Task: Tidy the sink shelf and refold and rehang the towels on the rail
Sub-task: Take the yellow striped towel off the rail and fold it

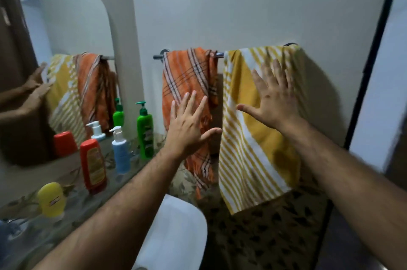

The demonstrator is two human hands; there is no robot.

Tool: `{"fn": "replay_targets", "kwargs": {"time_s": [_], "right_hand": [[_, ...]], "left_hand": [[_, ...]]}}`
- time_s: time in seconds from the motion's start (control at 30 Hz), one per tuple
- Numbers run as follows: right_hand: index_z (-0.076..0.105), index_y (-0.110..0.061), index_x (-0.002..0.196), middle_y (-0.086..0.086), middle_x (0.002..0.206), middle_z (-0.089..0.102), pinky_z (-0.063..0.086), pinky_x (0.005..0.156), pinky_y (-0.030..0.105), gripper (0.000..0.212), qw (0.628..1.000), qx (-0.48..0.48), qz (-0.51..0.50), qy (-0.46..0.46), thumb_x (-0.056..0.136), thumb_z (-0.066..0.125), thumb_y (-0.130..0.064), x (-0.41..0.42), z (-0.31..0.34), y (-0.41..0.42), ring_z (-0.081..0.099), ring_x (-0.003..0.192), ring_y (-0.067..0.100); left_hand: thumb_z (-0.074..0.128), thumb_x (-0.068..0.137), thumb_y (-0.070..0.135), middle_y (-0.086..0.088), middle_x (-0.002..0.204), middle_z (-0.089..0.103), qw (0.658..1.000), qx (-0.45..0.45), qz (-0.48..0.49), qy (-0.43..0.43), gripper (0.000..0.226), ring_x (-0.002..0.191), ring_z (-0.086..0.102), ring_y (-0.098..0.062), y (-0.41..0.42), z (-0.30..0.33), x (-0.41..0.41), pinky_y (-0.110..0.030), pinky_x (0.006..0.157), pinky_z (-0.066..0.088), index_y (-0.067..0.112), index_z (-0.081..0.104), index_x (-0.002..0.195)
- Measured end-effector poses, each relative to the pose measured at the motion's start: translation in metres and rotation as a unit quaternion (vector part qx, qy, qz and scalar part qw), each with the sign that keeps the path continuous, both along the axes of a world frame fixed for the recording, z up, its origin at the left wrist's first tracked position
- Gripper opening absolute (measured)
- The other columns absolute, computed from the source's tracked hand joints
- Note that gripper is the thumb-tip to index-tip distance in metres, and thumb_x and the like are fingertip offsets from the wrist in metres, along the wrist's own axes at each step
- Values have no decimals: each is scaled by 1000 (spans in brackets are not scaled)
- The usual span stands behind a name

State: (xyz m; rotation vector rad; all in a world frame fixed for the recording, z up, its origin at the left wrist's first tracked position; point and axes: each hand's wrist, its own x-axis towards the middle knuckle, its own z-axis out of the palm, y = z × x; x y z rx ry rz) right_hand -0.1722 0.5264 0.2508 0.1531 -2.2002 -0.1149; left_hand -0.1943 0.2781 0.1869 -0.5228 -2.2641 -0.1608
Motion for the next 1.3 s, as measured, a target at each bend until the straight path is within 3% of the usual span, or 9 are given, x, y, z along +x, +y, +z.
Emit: {"fn": "replay_targets", "kwargs": {"time_s": [0.37,0.57,0.7,0.77,0.83,0.93,1.03,1.2,1.3], "right_hand": [[27,-17,153,14,161,23,17,118,51,104,997,-77,-20,23,73,35,-82,8,51,87,17,149,34],[34,-13,145,20,139,51,40,101,41,60,961,-267,32,-56,95,55,-38,-7,62,104,50,125,39],[36,-12,142,15,137,54,47,93,39,59,909,-394,70,-115,91,61,-26,-16,68,109,57,117,36],[52,-8,128,12,121,63,51,79,34,48,875,-454,115,-125,83,67,-20,-21,68,110,63,101,32],[59,-9,82,7,73,59,38,51,26,6,836,-499,173,-149,81,64,-13,-20,68,110,56,61,22],[42,-17,62,1,54,36,24,45,28,24,829,-486,238,-142,80,58,-14,-12,69,101,33,45,13],[50,-9,68,6,61,39,30,51,32,20,834,-432,314,-142,70,58,-28,-2,68,94,34,53,16],[63,-7,83,6,67,57,40,49,22,10,729,-498,413,-223,75,59,-9,14,53,101,49,53,11],[68,-11,107,4,101,74,58,76,31,39,663,-563,431,-240,86,69,-43,6,41,105,71,85,17]], "left_hand": [[25,77,87,-10,164,8,994,22,-61,83,101,151,2,-27,114,82,-16,-56,120,6,24,14,155],[30,76,87,-6,147,45,994,55,-39,89,91,140,34,-26,152,93,-19,-58,115,20,24,46,139],[30,74,88,1,134,56,991,79,-22,105,85,127,48,-23,173,96,-17,-51,108,31,26,58,125],[30,76,88,2,131,58,990,103,-13,99,83,121,51,-22,180,98,-16,-47,104,35,27,63,121],[34,78,85,2,126,60,986,137,-15,91,76,115,54,-21,185,99,-13,-46,98,39,27,67,115],[42,79,82,2,118,63,973,220,-37,52,69,110,56,-19,192,101,-8,-49,95,43,26,70,108],[50,81,75,3,107,66,946,312,-82,2,57,103,60,-17,195,103,-5,-45,89,48,25,71,99],[57,95,38,4,90,67,826,498,-233,-124,25,88,64,-11,193,96,15,-28,81,52,14,66,96],[51,98,35,-2,100,66,763,558,-282,-165,19,96,65,-17,188,83,33,-33,87,53,19,62,97]]}}
